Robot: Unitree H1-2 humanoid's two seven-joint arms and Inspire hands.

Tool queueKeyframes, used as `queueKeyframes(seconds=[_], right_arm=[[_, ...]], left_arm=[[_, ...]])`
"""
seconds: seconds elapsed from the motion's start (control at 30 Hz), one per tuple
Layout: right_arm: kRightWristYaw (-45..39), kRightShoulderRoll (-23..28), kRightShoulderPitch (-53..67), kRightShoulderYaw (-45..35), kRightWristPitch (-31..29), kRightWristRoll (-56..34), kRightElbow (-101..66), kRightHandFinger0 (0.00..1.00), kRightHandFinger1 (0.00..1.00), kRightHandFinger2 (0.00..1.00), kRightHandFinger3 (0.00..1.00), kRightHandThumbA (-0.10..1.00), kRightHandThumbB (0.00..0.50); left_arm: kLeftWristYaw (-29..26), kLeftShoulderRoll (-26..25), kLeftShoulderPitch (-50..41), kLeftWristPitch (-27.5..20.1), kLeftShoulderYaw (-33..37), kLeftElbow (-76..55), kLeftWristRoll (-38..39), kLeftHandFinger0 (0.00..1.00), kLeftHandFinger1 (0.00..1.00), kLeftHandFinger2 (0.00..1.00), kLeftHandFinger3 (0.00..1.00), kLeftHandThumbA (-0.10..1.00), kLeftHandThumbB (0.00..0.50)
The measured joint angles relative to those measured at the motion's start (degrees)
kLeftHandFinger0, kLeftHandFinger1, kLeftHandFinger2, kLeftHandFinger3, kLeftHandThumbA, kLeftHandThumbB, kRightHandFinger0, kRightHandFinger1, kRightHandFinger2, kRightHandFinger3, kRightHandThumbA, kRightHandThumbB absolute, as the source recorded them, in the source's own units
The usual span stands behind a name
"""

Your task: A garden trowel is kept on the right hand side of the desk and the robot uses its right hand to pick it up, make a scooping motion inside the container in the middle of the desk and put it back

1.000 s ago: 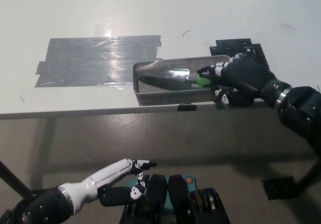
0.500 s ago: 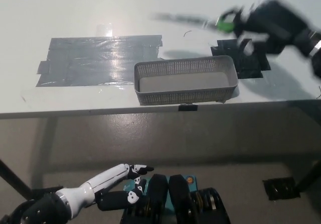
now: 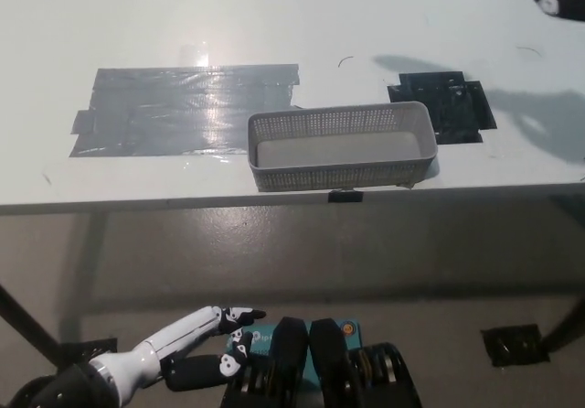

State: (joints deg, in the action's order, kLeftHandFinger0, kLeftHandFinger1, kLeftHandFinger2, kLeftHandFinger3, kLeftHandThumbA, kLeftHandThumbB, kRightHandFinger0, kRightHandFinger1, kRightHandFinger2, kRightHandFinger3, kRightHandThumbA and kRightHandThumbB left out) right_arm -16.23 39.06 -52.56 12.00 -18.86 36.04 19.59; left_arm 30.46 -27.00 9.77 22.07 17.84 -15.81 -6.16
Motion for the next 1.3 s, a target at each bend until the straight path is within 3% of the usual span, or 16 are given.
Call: queueKeyframes(seconds=[0.2, 0.27, 0.43, 0.53, 0.57, 0.6, 0.63, 0.73, 0.77, 0.83, 0.87, 0.93, 1.03, 1.13, 1.27, 1.3], right_arm=[[1.9, 0.0, 6.9, 1.3, -1.2, 2.0, 8.3, 0.03, 0.33, 0.59, 0.48, -0.10, 0.076], [2.5, -0.1, 8.5, 3.1, -0.9, 3.5, 11.0, 0.00, 0.32, 0.56, 0.47, -0.10, 0.000], [2.8, -2.2, 9.7, 6.3, 2.6, 5.9, 15.2, 0.00, 0.34, 0.58, 0.38, -0.10, 0.000], [3.1, -2.9, 8.5, 7.4, 4.6, 6.4, 17.4, 0.00, 0.39, 0.67, 0.47, -0.10, 0.000], [3.3, -3.2, 8.2, 7.9, 5.2, 6.7, 18.1, 0.11, 0.51, 0.84, 0.72, -0.10, 0.000], [3.4, -3.7, 7.9, 8.5, 5.9, 7.1, 18.7, 0.10, 0.44, 0.67, 0.71, -0.10, 0.000], [3.5, -4.0, 7.8, 8.8, 6.7, 7.3, 18.8, 0.30, 0.64, 0.85, 0.84, -0.10, 0.034], [3.9, -5.3, 7.8, 9.5, 9.9, 8.7, 19.4, 0.20, 0.39, 0.54, 0.78, -0.10, 0.000], [4.0, -5.7, 7.8, 9.8, 11.1, 9.3, 19.7, 0.00, 0.10, 0.29, 0.62, -0.10, 0.025], [4.9, -6.8, 7.8, 10.0, 13.1, 10.1, 20.0, 0.00, 0.06, 0.24, 0.56, -0.10, 0.072], [5.7, -7.3, 7.7, 10.0, 13.9, 10.5, 20.0, 0.06, 0.18, 0.37, 0.58, -0.10, 0.096], [6.7, -8.5, 7.4, 9.9, 15.4, 10.8, 20.0, 0.07, 0.25, 0.42, 0.55, -0.10, 0.069], [7.7, -9.9, 7.2, 9.7, 18.0, 11.6, 19.6, 0.00, 0.14, 0.29, 0.52, -0.10, 0.073], [8.4, -10.9, 7.2, 9.5, 20.2, 12.1, 19.3, 0.20, 0.33, 0.51, 0.81, -0.10, 0.000], [9.1, -11.5, 7.3, 9.3, 23.4, 13.0, 19.0, 0.03, 0.16, 0.39, 1.00, -0.10, 0.049], [9.2, -11.5, 7.3, 9.3, 23.9, 13.1, 19.0, 0.14, 0.36, 0.65, 1.00, 0.05, 0.041]], left_arm=[[0.0, 0.0, -0.6, -0.3, -0.2, 0.0, -0.1, 1.00, 1.00, 1.00, 1.00, 0.89, 0.199], [0.0, 0.0, -0.9, -0.3, -0.2, 0.0, -0.1, 1.00, 1.00, 1.00, 1.00, 0.87, 0.175], [0.0, 0.0, -1.1, -0.3, -0.3, -0.2, -0.5, 1.00, 1.00, 1.00, 1.00, 0.90, 0.207], [0.0, 0.0, -1.3, -0.4, -0.4, -0.5, -0.8, 1.00, 1.00, 1.00, 1.00, 0.89, 0.220], [0.0, 0.0, -1.5, -0.4, -0.5, -0.6, -0.8, 1.00, 1.00, 1.00, 1.00, 0.88, 0.207], [0.0, 0.0, -1.6, -0.3, -0.5, -0.7, -0.9, 1.00, 1.00, 1.00, 1.00, 0.87, 0.206], [0.0, 0.0, -1.7, -0.3, -0.5, -0.7, -0.9, 1.00, 1.00, 1.00, 1.00, 0.89, 0.219], [0.0, 0.0, -2.1, -0.3, -0.5, -0.7, -0.9, 1.00, 1.00, 1.00, 1.00, 0.90, 0.224], [0.0, 0.0, -2.3, -0.3, -0.5, -0.7, -1.0, 1.00, 1.00, 1.00, 1.00, 0.90, 0.239], [0.0, 0.0, -2.5, -0.3, -0.5, -0.7, -1.0, 1.00, 1.00, 1.00, 1.00, 0.90, 0.233], [0.0, 0.0, -2.6, -0.3, -0.5, -0.9, -1.1, 1.00, 1.00, 1.00, 1.00, 0.92, 0.223], [0.0, 0.0, -2.6, -0.3, -0.5, -1.1, -1.3, 1.00, 1.00, 1.00, 1.00, 0.91, 0.211], [0.0, 0.0, -2.7, -0.3, -0.5, -1.8, -1.5, 1.00, 1.00, 1.00, 1.00, 0.91, 0.202], [0.0, 0.0, -2.8, -0.3, -0.5, -1.9, -1.7, 1.00, 1.00, 1.00, 1.00, 0.89, 0.189], [0.0, 0.0, -3.1, -0.3, -0.5, -1.9, -1.9, 1.00, 1.00, 1.00, 1.00, 0.89, 0.194], [0.0, 0.0, -3.1, -0.4, -0.5, -1.9, -1.9, 1.00, 1.00, 1.00, 1.00, 0.89, 0.185]])
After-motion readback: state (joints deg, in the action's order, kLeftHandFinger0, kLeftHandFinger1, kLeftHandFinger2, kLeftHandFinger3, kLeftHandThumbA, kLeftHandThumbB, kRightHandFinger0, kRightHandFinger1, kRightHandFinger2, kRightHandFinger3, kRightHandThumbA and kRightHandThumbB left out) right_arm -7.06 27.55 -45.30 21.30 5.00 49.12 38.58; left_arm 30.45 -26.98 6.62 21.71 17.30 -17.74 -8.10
